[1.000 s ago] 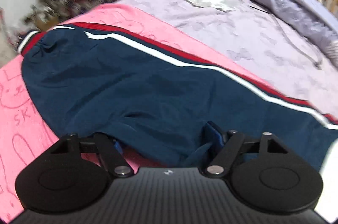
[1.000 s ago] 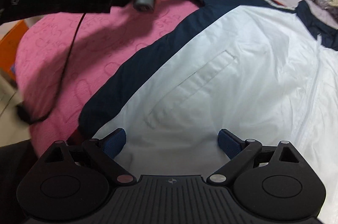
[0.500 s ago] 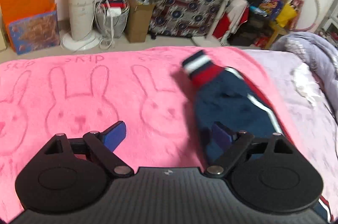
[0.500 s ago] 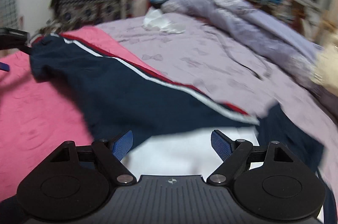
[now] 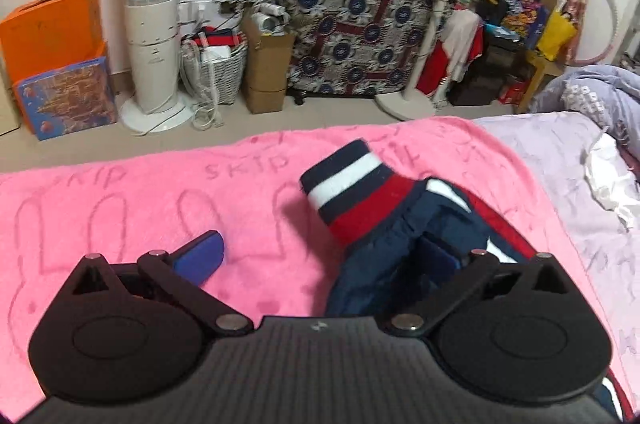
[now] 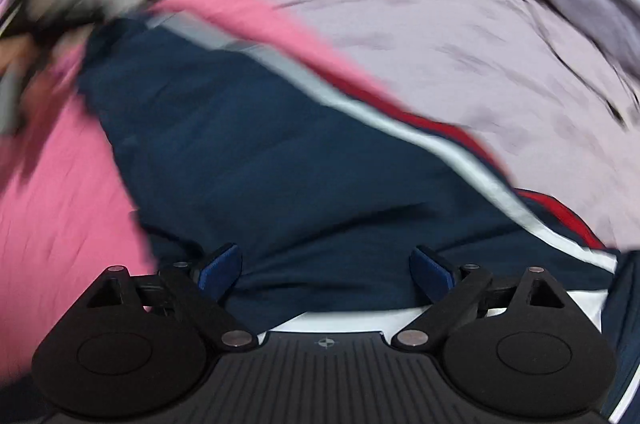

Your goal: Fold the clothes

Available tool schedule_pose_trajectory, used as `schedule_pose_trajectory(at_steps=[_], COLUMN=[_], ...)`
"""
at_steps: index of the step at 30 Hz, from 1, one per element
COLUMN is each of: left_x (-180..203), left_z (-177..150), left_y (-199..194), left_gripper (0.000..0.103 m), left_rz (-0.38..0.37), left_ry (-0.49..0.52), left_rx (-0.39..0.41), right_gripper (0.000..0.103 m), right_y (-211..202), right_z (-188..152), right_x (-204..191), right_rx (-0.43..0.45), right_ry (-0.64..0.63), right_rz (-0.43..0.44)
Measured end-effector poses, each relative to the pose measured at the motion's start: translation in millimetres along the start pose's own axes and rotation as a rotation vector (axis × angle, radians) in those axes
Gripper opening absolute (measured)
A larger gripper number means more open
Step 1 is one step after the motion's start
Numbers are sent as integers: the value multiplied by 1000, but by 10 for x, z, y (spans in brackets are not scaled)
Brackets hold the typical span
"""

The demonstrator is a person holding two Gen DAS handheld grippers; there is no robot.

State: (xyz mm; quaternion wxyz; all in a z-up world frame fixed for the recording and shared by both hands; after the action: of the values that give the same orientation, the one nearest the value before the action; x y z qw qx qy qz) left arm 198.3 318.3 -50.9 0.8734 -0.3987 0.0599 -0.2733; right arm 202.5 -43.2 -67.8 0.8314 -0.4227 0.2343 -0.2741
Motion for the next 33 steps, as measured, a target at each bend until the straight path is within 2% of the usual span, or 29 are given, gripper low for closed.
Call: schedule_pose_trajectory(at_steps=[2, 4, 6, 9, 12, 14, 15, 16, 18, 19, 21, 23, 25, 26, 29, 32, 33], left_x=[25, 49, 84, 162, 193, 217, 219, 218, 268, 296, 311, 275, 202, 172, 293, 655, 855], left_z=[80, 157, 244, 353, 448, 568, 639, 721, 890, 950, 1002, 997, 909, 836, 349, -267, -471], left_y=[60, 103, 164, 229, 247, 200, 165, 131, 62, 8, -118, -214, -311, -376, -834, -1316, -1445], left_gripper=[100, 84, 74, 61, 56, 41, 25, 22, 22, 22, 22, 22, 24, 24, 27, 30, 36], left_rz=[-43, -102, -150, -208, -236, -273, -285, -297, -333, -346, -380, -387, -389, -401, -506, -639, -693], left_ry=[-1, -14, -27, -35, -41, -69, -90, -117, -142, -126, -76, -47, -12, 14, 281, 507, 550], left_rx=[-5, -16, -34, -58, -72, -52, -39, -31, -12, -2, 35, 40, 14, -5, -10, -11, -18], right_gripper=[93, 88, 88, 88, 88, 91, 93, 103, 103, 103, 103, 103, 103, 103, 103, 103, 103], right_y=[-66, -162, -269, -389, -395, -312, -268, -186, -22, -7, 21, 32, 58, -22, -301, -355, -372], right_z=[-110, -206, -197, -147, -58, 1, 27, -3, -86, -49, 14, 57, 148, 167, 171, -138, -240], right_x=[-289, -526, -548, -346, -13, 145, 222, 258, 313, 325, 323, 301, 349, 381, 417, 112, 1], right_rx=[-44, -78, -56, -17, -10, -24, -32, -63, -120, -89, -76, -58, -46, -20, 60, 37, 31], right_ry=[-102, -194, -208, -178, -150, -196, -220, -251, -270, -245, -256, -284, -288, -270, -249, -354, -389], right_rz=[76, 145, 136, 70, 2, -5, -7, 14, 71, 114, 113, 108, 106, 77, -20, -125, -155])
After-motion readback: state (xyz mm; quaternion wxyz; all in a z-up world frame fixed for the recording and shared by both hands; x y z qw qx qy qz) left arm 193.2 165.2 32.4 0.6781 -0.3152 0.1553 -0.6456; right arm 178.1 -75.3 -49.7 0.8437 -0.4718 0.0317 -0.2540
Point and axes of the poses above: each gripper's, at about its wrist camera, not at the fingertips, and y roughly the way its jaws point, x to its right, z to its top, the point moved 9 cm from there along y, roughly the way its jaws point, and after that the axes turned 7 degrees about z, right-handed, at the moved point
